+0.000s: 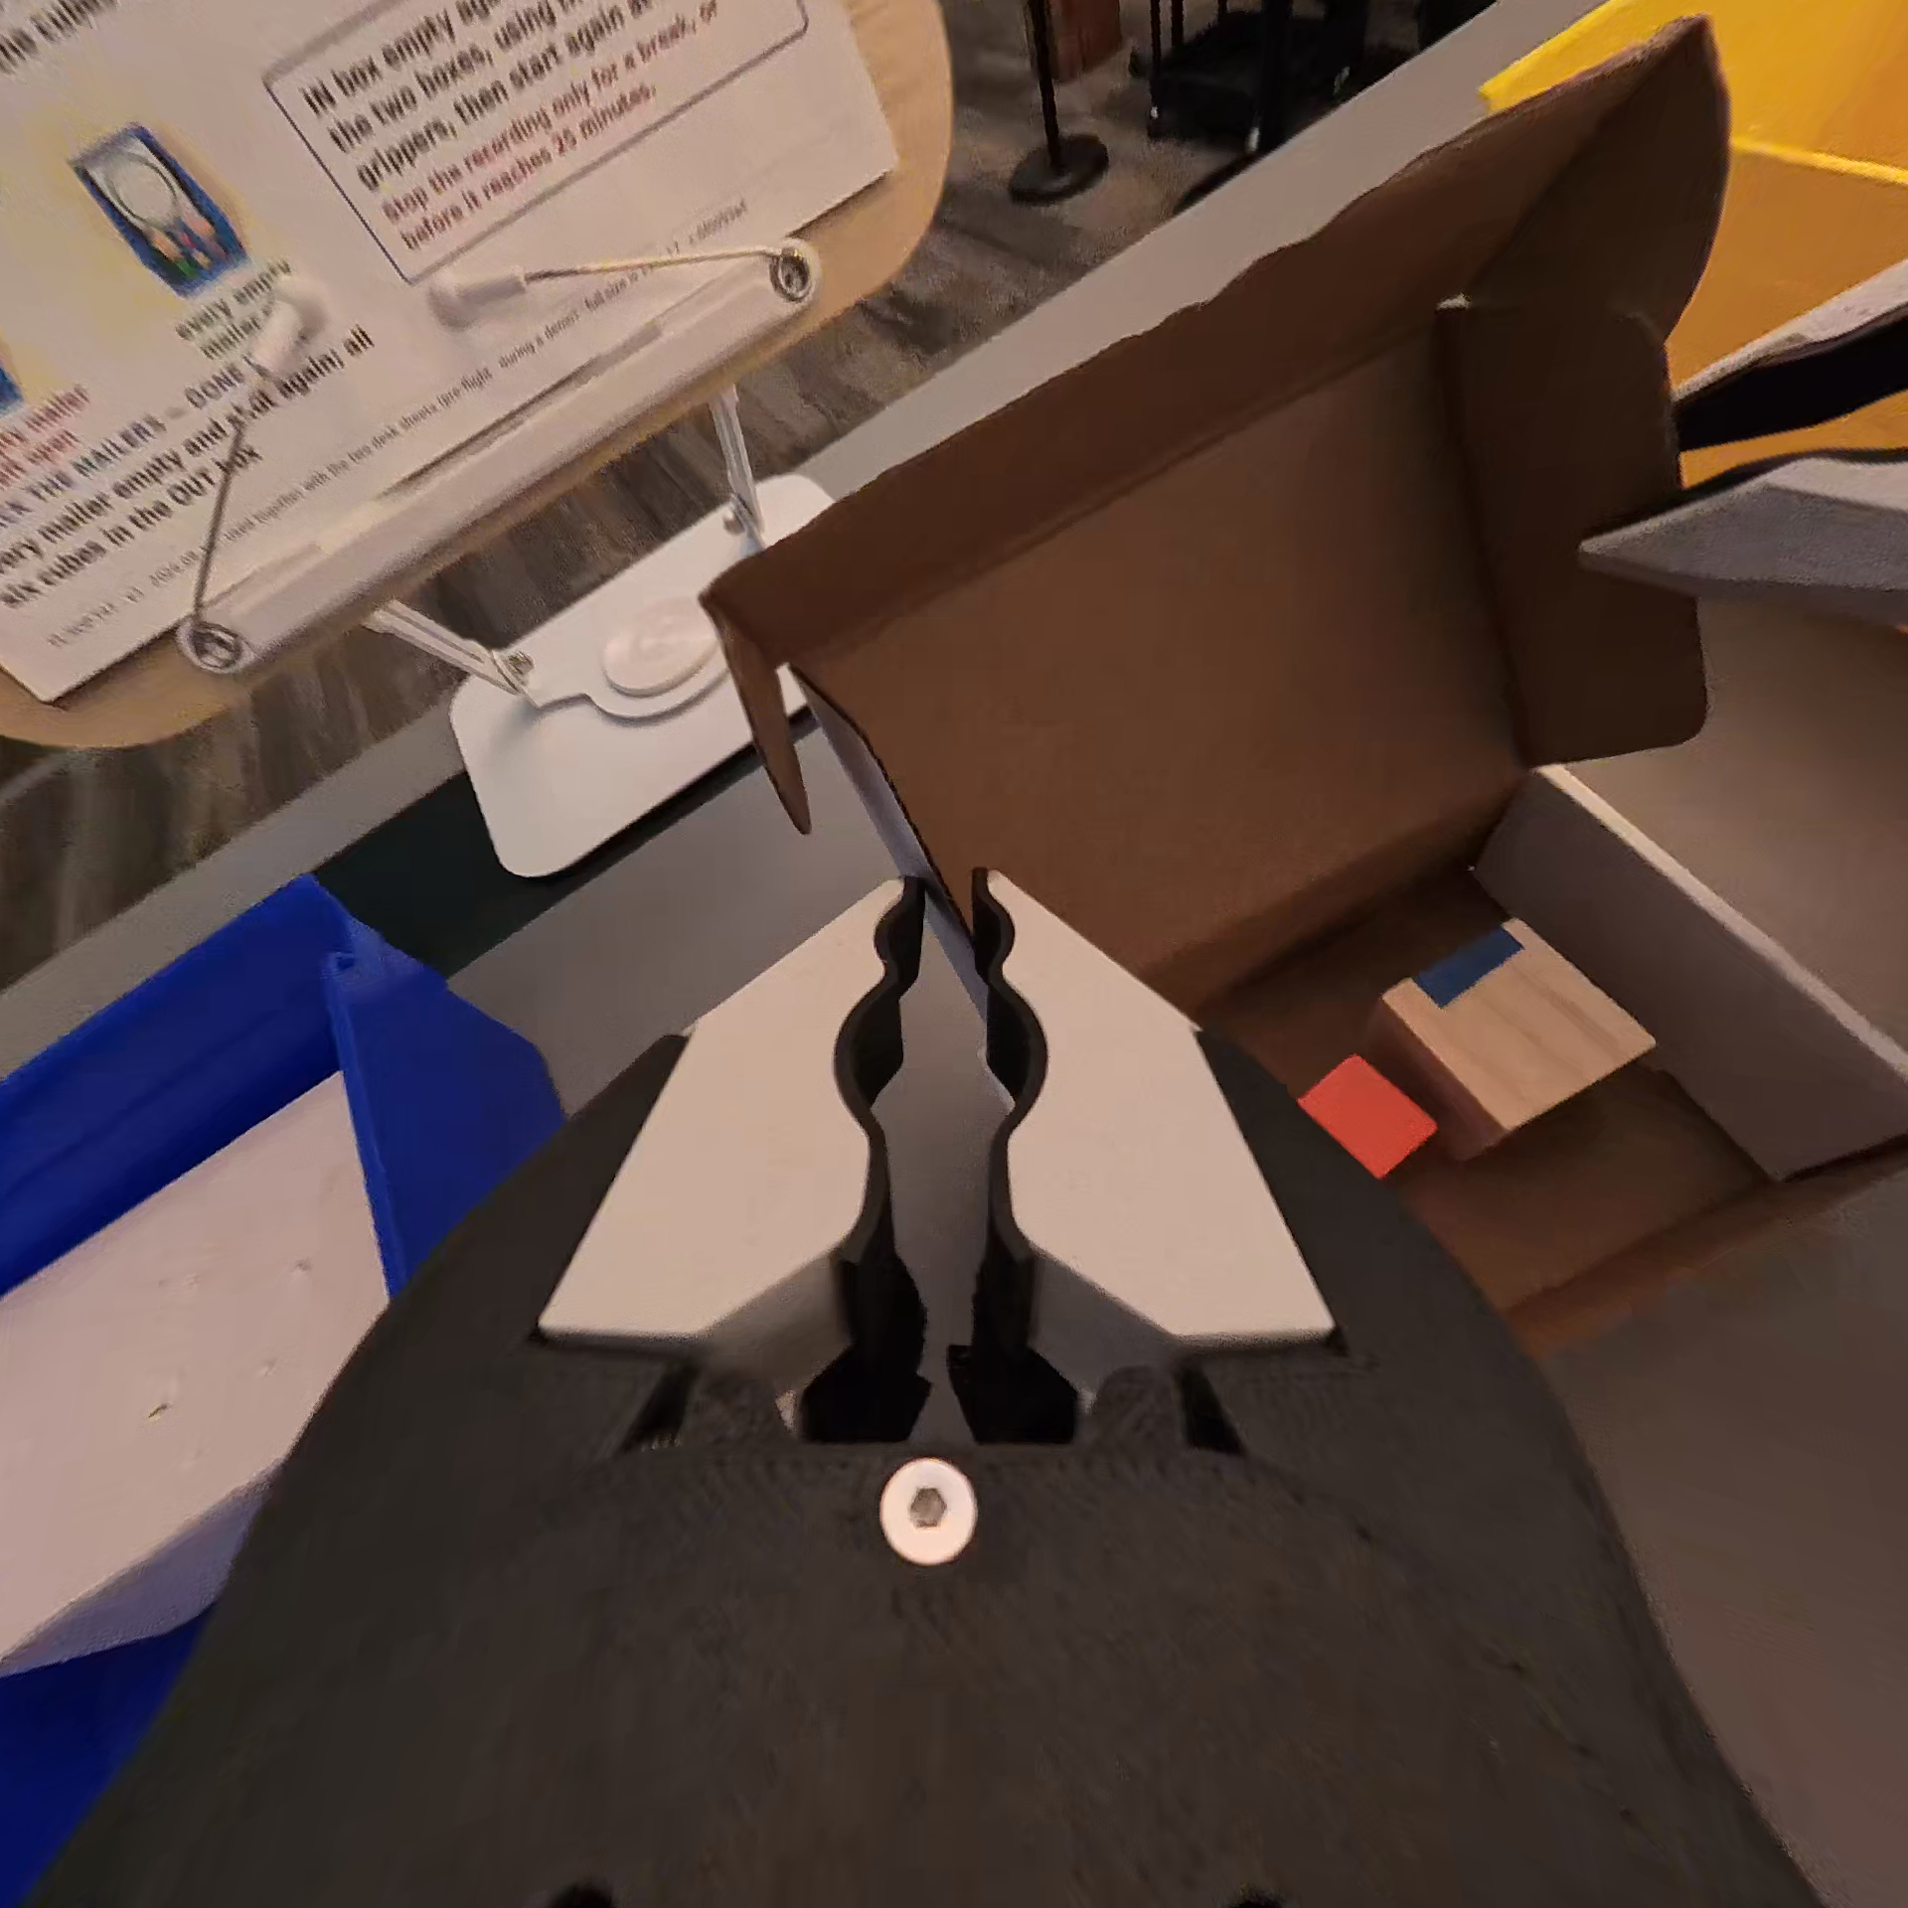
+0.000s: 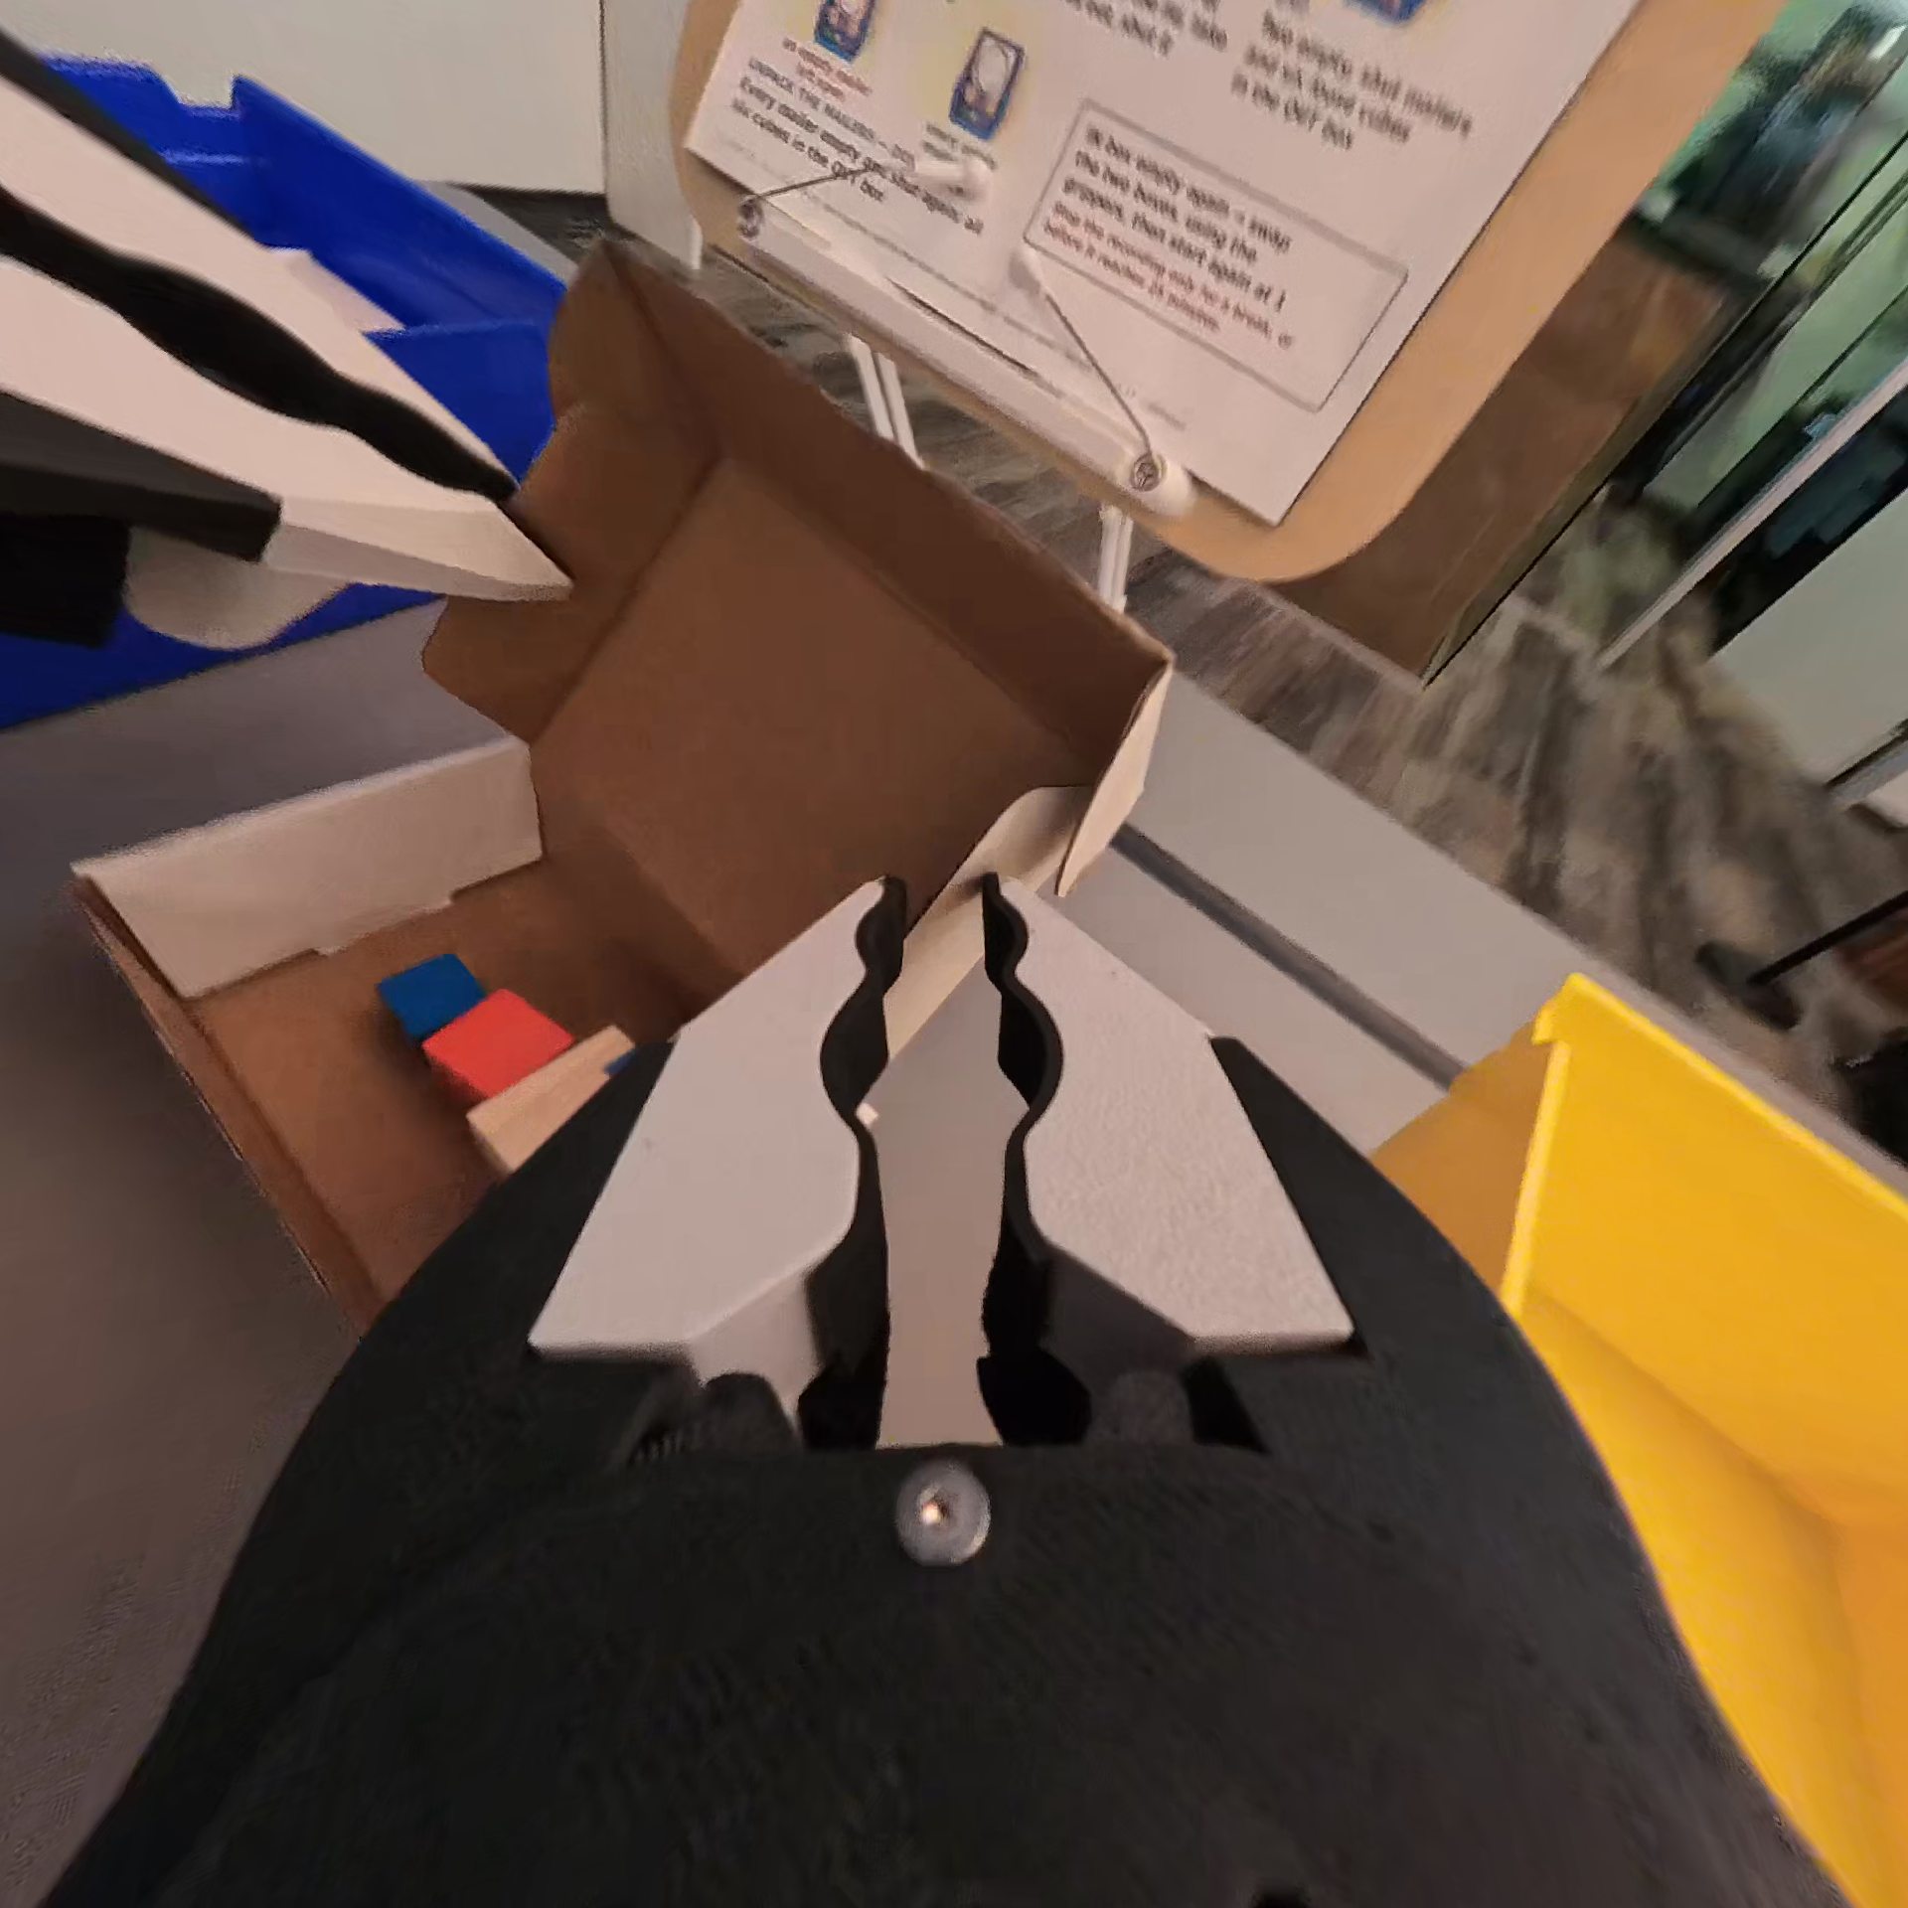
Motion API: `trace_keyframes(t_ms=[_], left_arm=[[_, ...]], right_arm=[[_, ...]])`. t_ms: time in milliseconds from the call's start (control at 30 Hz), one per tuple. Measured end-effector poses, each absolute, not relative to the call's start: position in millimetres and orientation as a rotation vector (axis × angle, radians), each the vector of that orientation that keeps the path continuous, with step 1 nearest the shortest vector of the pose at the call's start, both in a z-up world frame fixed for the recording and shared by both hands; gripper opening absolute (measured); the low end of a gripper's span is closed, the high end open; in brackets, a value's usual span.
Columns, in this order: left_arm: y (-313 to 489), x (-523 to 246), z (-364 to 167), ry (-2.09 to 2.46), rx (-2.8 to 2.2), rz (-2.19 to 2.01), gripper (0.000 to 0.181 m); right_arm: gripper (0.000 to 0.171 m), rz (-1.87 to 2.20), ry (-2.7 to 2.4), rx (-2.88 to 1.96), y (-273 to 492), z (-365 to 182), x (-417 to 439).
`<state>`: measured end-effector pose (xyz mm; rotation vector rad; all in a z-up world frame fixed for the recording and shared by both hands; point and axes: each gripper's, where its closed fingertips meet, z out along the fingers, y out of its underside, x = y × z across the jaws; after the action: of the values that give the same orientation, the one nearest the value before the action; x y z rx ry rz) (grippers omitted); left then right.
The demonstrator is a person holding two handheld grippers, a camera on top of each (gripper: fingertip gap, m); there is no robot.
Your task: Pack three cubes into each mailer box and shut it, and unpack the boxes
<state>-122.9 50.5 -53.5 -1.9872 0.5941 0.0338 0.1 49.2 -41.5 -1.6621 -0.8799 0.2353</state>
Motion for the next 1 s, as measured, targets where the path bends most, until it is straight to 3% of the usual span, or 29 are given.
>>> trace_keyframes(t_ms=[33, 400, 600, 767, 1000], left_arm=[[44, -122, -53, 0.601, -1.96, 0.05, 0.008], [-13, -117, -73, 0.668, -1.952, -0.007, 0.009], [-10, -114, -75, 0.749, -1.851, 0.232, 0.008], [-10, -115, -74, 0.723, -1.863, 0.183, 0.007], [-10, -115, -75, 0.725, -1.864, 0.165, 0.007]], right_arm=[[0.014, 0.19, -0.891, -1.636, 44, -42, 1], [0.011, 0.116, -0.9, -1.626, -9, -68, 11], [0.019, 0.063, -0.921, -1.614, -7, -72, 12], [0.032, 0.071, -0.899, -1.576, -6, -67, 13], [0.034, 0.002, -0.899, -1.565, -3, -62, 27]])
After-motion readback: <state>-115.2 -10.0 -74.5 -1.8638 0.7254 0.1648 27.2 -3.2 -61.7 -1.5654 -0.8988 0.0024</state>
